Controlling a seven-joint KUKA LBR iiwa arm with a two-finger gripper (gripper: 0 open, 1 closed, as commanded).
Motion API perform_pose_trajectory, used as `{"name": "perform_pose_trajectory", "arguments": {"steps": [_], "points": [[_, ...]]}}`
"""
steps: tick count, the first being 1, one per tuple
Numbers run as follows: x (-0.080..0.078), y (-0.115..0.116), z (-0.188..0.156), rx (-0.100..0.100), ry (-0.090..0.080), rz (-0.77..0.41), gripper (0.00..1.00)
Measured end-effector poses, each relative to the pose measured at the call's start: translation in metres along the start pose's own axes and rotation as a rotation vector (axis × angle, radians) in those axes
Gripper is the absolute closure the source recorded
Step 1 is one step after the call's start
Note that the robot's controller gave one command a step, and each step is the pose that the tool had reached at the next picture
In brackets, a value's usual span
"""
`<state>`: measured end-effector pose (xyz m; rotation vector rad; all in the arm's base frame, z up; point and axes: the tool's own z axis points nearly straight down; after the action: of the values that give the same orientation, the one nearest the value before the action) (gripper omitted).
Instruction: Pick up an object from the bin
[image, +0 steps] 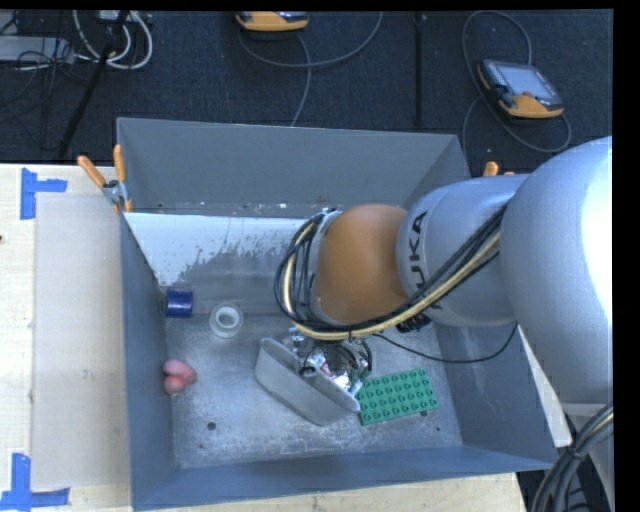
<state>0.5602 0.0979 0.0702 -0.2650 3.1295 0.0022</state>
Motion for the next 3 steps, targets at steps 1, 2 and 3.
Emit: {"name": "perform_pose_trajectory", "arguments": {"steps": [1, 2, 3], "points": [[-0.035, 0.026, 0.000, -0.001, 0.001, -0.506, 1.00], [-0.045, 0.021, -0.106, 0.003, -0.009, -0.505, 1.00], [-0.064, 0.007, -0.154, 0.003, -0.007, -0.494, 1.00]]}}
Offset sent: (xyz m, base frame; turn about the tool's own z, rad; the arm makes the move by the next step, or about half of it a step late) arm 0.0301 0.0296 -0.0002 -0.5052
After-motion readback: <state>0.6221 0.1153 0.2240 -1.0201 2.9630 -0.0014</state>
